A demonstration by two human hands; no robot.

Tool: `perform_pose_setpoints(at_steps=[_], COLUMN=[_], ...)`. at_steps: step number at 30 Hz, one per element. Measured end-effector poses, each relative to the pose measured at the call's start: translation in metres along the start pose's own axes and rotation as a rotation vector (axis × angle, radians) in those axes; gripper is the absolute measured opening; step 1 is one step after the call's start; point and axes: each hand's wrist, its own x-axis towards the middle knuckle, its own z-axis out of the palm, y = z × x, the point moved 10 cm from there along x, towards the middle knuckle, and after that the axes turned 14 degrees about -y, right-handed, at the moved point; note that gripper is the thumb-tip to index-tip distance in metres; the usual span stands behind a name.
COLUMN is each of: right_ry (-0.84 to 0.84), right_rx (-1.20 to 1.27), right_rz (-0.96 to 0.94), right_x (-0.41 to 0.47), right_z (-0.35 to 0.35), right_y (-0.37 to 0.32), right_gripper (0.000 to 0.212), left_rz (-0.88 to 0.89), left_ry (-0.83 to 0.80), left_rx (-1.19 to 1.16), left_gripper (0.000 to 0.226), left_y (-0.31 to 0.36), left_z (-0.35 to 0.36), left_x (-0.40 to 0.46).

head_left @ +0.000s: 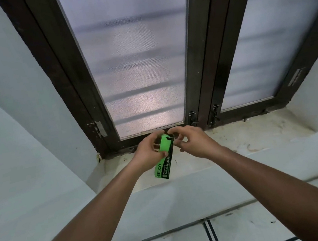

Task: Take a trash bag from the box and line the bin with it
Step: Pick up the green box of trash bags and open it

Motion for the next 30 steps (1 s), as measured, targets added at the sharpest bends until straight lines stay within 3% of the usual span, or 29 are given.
perform_pose_setpoints(at_steps=[4,9,12,16,21,25,30], right_ry=[0.087,0.198,0.138,-0.044,-0.109,-0.148,-0.153], right_rx=[-0.097,-0.112,-0.147,0.131,0.693,0.821,0.798], right_rz=[0.0,-0.113,-0.031,0.186,0.306,0.301,0.315], right_x=[-0.002,-0.007,-0.006,-0.002,-0.001,-0.003,-0.001], right_z=[-0.01,-0.028,-0.032,-0.019,-0.001,0.005,0.01], right_y=[0.001,-0.011,-0.017,-0.003,0.01,0.005,0.004], right_gripper=[0.045,0.03,0.036,0.039,0.026,0.008,0.024], left_rz=[0.028,0.052,0.05,0.056,0.062,0.073,0.082], left_ry=[-0.002,-0.02,-0.021,-0.029,-0.033,0.0,0.112], left_rx=[-0.051,-0.085,-0.101,-0.056,0.002,0.066,0.04], left_gripper=[0.073,0.068,0.063,0.062,0.055,0.055,0.049], left_y=[0.007,0.015,0.018,0.023,0.025,0.028,0.031], left_z=[0.002,0.004,0.004,0.004,0.001,0.001,-0.004], left_x=[-0.001,-0.006,-0.01,-0.014,-0.013,-0.016,-0.024])
